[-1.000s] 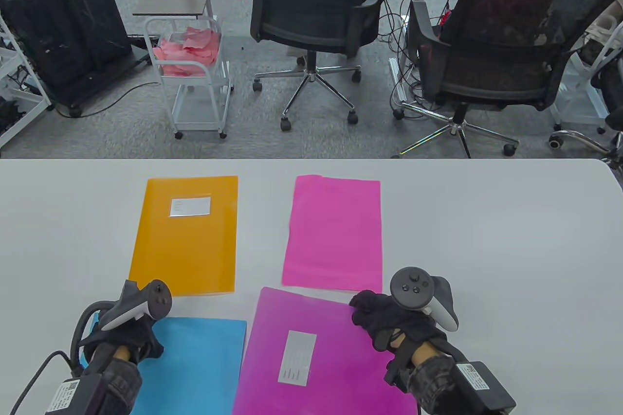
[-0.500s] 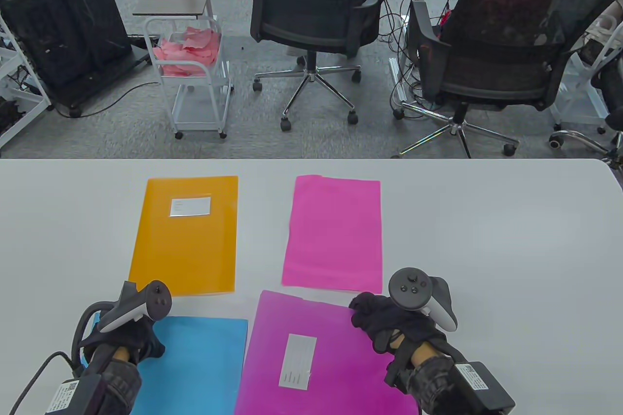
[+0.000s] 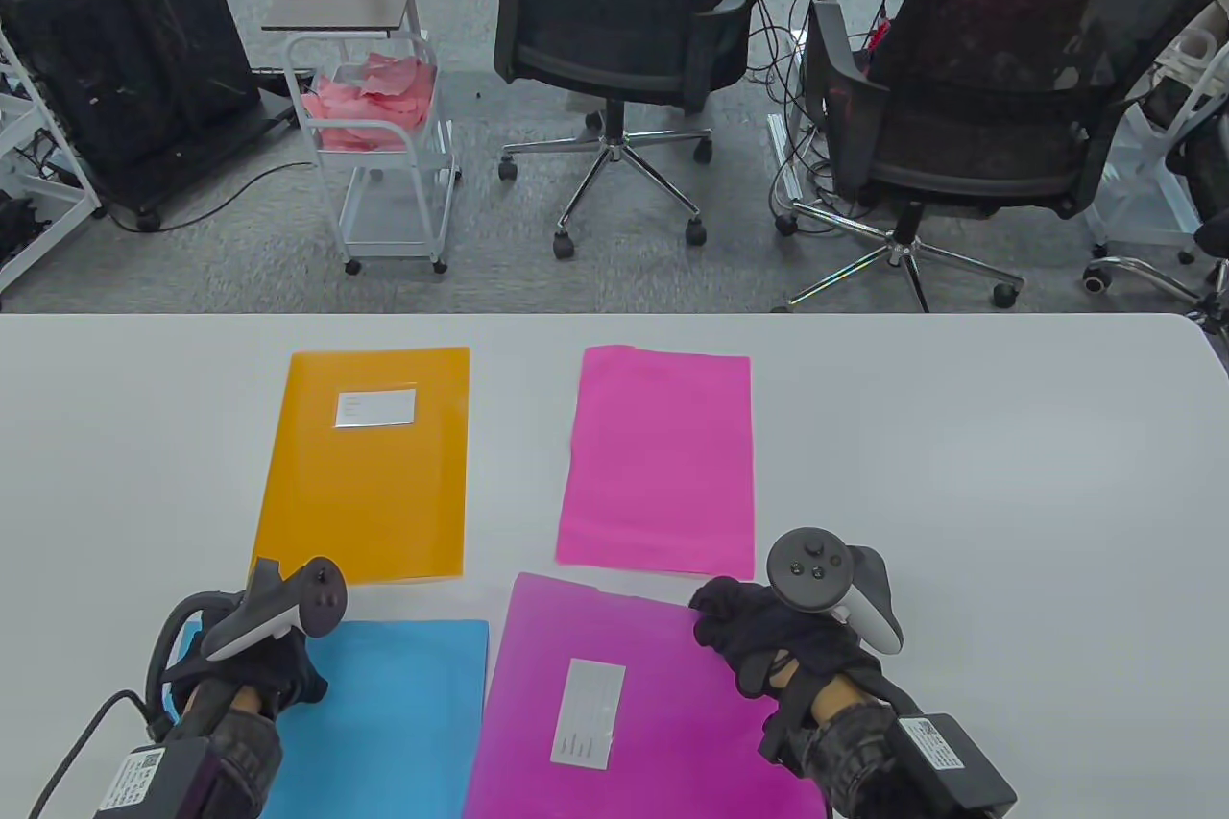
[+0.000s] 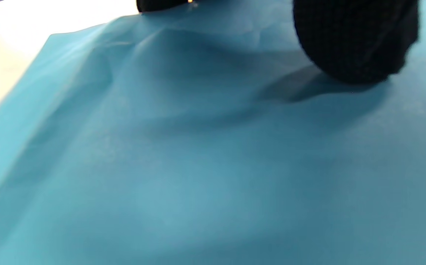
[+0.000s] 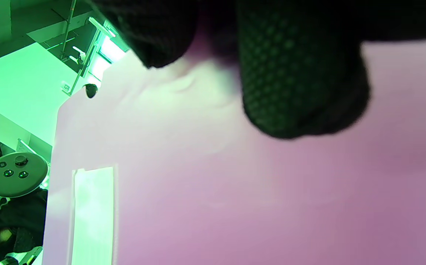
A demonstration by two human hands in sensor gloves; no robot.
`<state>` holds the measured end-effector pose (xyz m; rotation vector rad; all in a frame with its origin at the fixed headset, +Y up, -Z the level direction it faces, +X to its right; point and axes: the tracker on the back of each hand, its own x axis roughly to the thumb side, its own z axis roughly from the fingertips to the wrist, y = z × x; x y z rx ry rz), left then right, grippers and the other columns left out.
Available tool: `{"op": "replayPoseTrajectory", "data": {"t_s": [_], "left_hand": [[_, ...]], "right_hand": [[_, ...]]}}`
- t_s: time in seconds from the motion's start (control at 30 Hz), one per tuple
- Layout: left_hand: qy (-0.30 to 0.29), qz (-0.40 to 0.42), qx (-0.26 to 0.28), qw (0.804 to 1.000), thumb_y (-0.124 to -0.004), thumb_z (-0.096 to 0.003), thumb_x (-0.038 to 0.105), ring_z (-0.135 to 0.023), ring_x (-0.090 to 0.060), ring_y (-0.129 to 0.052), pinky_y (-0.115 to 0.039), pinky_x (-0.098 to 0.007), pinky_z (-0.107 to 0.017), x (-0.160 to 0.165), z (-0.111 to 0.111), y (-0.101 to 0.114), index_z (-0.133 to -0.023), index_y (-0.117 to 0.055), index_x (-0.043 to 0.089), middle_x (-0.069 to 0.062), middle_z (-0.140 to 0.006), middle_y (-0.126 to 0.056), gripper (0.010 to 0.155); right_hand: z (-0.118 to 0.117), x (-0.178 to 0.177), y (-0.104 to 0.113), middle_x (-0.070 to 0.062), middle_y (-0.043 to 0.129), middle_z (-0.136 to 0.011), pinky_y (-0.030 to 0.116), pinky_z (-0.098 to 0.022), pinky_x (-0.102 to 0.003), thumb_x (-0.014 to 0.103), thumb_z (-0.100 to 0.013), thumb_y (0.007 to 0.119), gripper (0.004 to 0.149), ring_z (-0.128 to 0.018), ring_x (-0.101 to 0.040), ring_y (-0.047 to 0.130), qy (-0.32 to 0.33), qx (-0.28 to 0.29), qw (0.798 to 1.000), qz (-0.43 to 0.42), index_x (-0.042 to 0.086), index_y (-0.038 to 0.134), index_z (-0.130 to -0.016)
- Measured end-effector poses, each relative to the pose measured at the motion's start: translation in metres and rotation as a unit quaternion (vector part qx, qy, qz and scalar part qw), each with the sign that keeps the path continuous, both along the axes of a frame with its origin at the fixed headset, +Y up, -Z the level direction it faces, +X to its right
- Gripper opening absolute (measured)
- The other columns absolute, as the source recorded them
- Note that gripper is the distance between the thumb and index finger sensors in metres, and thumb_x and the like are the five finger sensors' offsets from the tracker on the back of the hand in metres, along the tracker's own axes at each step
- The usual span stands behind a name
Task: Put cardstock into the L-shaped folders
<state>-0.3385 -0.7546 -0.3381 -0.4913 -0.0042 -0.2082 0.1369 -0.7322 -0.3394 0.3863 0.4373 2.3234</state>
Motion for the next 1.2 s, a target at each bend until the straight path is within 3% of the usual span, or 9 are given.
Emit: {"op": "replayPoseTrajectory", "data": {"t_s": [0.2,0.37,0.5,0.73,1.2], "left_hand": [[0.018,0.011,0.021,1.0,-0.092,-0.03,0.05,-0.099,-0.04,-0.073,-0.044,-0.072,-0.073,-0.001,0.001,0.001,-0.096,-0.061,0.031,-0.005,-0.102,-0.067,0.075],[0.023,0.003,0.077,0.997,-0.086,-0.039,0.04,-0.093,-0.033,-0.086,-0.052,-0.069,-0.073,-0.002,0.0,0.002,-0.08,-0.076,0.034,0.001,-0.093,-0.081,0.043],[0.048,0.038,0.1,0.993,-0.081,-0.0414,0.036,-0.094,-0.033,-0.088,-0.053,-0.068,-0.073,-0.01,0.0,0.017,-0.082,-0.074,0.037,0.004,-0.093,-0.084,0.041],[0.073,0.117,0.162,0.977,-0.074,-0.0419,0.032,-0.081,-0.028,-0.096,-0.057,-0.067,-0.072,-0.024,0.006,0.055,-0.081,-0.075,0.039,0.005,-0.078,-0.092,0.04],[0.121,0.28,0.294,0.906,-0.07,-0.041,0.028,-0.072,-0.03,-0.096,-0.058,-0.067,-0.07,-0.052,0.023,0.084,-0.079,-0.077,0.037,0.001,-0.073,-0.092,0.04]], "right_hand": [[0.0,0.0,0.0,-0.018,0.089,-0.055,0.086,-0.005,-0.034,0.035,-0.039,0.078,0.046,-0.018,-0.024,0.1,-0.002,-0.001,1.0,0.002,0.014,0.07,-0.079],[0.0,0.001,0.0,-0.018,0.089,-0.055,0.086,-0.005,-0.034,0.035,-0.039,0.078,0.046,-0.018,-0.024,0.1,-0.004,-0.002,1.0,0.001,0.014,0.07,-0.079],[0.0,0.002,0.0,-0.018,0.089,-0.055,0.086,-0.006,-0.034,0.035,-0.039,0.078,0.046,-0.018,-0.025,0.1,-0.005,-0.004,1.0,0.002,0.014,0.07,-0.079],[0.0,0.003,-0.001,-0.018,0.089,-0.055,0.086,-0.006,-0.034,0.035,-0.039,0.078,0.046,-0.018,-0.025,0.1,-0.005,-0.006,1.0,0.004,0.014,0.07,-0.079],[0.0,0.003,-0.002,-0.019,0.089,-0.056,0.086,-0.006,-0.034,0.035,-0.039,0.078,0.046,-0.018,-0.025,0.1,-0.007,-0.007,1.0,0.009,0.014,0.07,-0.079]]}}
